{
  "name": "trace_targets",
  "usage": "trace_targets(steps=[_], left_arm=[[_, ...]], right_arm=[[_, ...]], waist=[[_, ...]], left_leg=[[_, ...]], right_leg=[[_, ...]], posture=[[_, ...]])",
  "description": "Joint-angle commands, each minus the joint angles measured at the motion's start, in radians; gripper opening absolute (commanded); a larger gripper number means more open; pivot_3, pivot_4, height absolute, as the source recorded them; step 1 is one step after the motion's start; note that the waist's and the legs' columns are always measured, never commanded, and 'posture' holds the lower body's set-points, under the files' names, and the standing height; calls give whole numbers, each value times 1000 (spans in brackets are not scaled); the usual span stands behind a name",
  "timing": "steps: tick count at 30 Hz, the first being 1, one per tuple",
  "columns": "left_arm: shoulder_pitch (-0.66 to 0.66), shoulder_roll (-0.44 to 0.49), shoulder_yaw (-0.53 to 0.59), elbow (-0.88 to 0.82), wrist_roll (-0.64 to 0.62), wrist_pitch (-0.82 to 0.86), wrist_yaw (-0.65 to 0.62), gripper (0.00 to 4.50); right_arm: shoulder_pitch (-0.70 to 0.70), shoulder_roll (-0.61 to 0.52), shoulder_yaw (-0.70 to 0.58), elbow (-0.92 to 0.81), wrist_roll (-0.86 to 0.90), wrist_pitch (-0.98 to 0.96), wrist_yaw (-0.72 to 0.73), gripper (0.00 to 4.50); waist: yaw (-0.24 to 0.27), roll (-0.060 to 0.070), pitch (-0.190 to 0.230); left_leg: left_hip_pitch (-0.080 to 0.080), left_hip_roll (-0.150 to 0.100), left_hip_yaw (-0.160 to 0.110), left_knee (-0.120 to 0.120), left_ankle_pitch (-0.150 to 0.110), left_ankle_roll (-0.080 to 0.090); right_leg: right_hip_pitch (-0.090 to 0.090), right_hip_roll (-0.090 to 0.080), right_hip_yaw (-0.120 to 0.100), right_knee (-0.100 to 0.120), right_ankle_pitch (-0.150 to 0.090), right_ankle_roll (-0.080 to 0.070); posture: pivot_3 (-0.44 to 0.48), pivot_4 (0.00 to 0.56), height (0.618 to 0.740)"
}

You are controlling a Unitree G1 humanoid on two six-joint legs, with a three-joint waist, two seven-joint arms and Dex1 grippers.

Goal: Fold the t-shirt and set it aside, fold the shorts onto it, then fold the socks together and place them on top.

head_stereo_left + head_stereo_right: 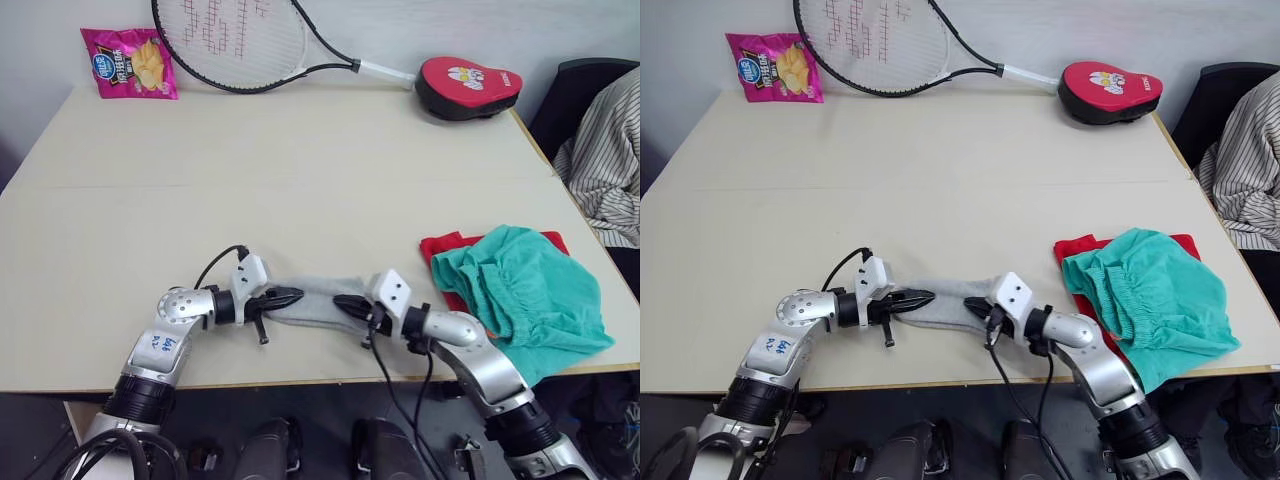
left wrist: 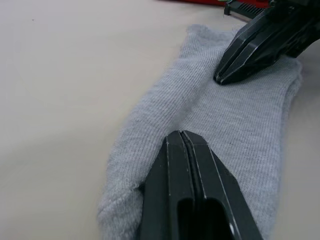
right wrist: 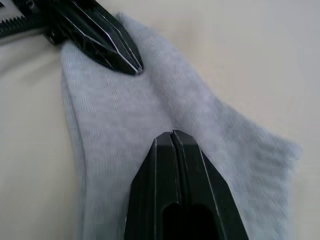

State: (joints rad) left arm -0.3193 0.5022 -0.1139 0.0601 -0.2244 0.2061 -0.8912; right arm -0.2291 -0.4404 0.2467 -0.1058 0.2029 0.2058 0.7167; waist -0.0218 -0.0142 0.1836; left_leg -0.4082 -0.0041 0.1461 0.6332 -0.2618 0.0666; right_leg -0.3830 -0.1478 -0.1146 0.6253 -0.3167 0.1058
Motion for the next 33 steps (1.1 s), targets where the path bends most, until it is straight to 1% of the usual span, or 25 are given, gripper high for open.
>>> trace_targets(steps=[1, 2, 3, 7, 10, 13, 15, 16, 17, 19, 20, 21, 24, 26, 29, 33], left_arm=[[52, -25, 98, 14, -86, -4, 17, 0], [52, -50, 141, 5, -142, 5, 26, 0], [53, -58, 164, -7, -185, 16, 6, 0], [50, -30, 245, -73, -301, 89, -35, 0], [30, 14, 279, -89, -334, 145, -39, 0], [27, 60, 287, -77, -324, 189, -33, 0], [45, 97, 282, -74, -301, 242, -12, 387], [55, 120, 277, -88, -313, 313, 2, 575], [60, 136, 275, -99, -324, 367, 12, 967], [37, 182, 269, -120, -354, 602, 92, 1590], [21, 191, 273, -124, -376, 672, 107, 1907], [9, 202, 273, -128, -396, 733, 109, 2182], [-22, 206, 267, -135, -455, 871, 101, 3222], [-43, 198, 256, -135, -473, 935, 113, 3851], [-78, 165, 225, -112, -461, 998, 156, 3851], [-99, 122, 164, -70, -421, 1005, 181, 3851]], right_arm=[[25, -36, -106, 21, 34, -28, 13, 13], [27, -42, -111, 24, 41, -41, 32, 13], [26, -43, -117, 21, 54, -50, 51, 13], [-32, -18, -139, -35, 145, -15, 113, 13], [-102, 17, -104, -58, 169, 30, 134, 13], [-162, 66, -46, -19, 130, 32, 134, 13], [-189, 81, 14, 39, 65, -17, 155, 0], [-197, 84, 39, 70, 40, -41, 169, 0], [-203, 86, 54, 92, 26, -59, 180, 0], [-213, 89, 76, 155, -1, -90, 199, 0], [-218, 88, 82, 183, -14, -106, 208, 0], [-221, 89, 83, 207, -21, -105, 212, 0], [-228, 86, 85, 258, -44, -121, 229, 0], [-231, 81, 91, 278, -58, -129, 243, 0], [-232, 81, 93, 292, -69, -127, 253, 0], [-232, 89, 89, 299, -74, -120, 252, 0]], waist=[[-3, 0, 0], [-3, 0, 0], [-4, 0, 0], [-6, 0, 0], [-8, 0, 0], [-6, 0, 0], [-6, 0, 0], [-6, 0, 0], [-5, 0, 0], [-4, 0, 0], [-4, 0, 0], [-5, 0, 1], [-7, 0, 1], [-8, 0, 1], [-7, 0, 0], [-4, 0, 0]], left_leg=[[3, 0, 0, -2, -1, -1], [4, 0, 0, -2, -1, -1], [5, 0, 0, -2, -1, -1], [4, 1, -1, -2, -1, -1], [4, 1, -1, -2, -1, -1], [4, 1, -1, -2, -1, -2], [4, 1, -1, -2, -2, -1], [3, 1, -1, -3, -2, -2], [3, 0, -1, -3, -2, -2], [3, 0, -1, -2, -3, -1], [2, 0, -1, -2, -3, 0], [2, 0, -1, -2, -3, 0], [2, 0, -1, -1, -3, 0], [3, 0, -2, -2, -2, -1], [4, 1, -2, -2, -2, -3], [5, 0, -2, -2, -2, -3]], right_leg=[[3, 0, 0, -2, 0, 0], [5, 0, 0, -3, 0, 0], [4, 0, 0, -3, 0, 0], [4, 0, -1, -3, 0, 0], [4, 1, -1, -3, 0, 0], [4, 1, -1, -3, 0, 0], [4, 1, -2, -2, 0, 0], [5, 1, -2, -2, 0, 0], [4, 1, -2, -1, 0, 0], [4, 1, -2, -1, 0, 0], [4, 1, -2, -1, 0, 0], [4, 1, -2, -1, 0, 0], [5, 1, -2, -1, 0, 0], [5, 2, -2, 0, 0, 0], [5, 2, -1, 0, 0, 0], [6, 2, -1, 0, 0, 0]], posture=[[0, 150, 740], [0, 150, 740], [0, 150, 740], [0, 150, 740], [0, 150, 740], [0, 150, 740], [0, 150, 740], [0, 150, 740], [0, 150, 740], [0, 150, 740], [0, 150, 740], [0, 150, 740], [0, 150, 740], [0, 150, 740], [0, 150, 740], [0, 150, 740]])
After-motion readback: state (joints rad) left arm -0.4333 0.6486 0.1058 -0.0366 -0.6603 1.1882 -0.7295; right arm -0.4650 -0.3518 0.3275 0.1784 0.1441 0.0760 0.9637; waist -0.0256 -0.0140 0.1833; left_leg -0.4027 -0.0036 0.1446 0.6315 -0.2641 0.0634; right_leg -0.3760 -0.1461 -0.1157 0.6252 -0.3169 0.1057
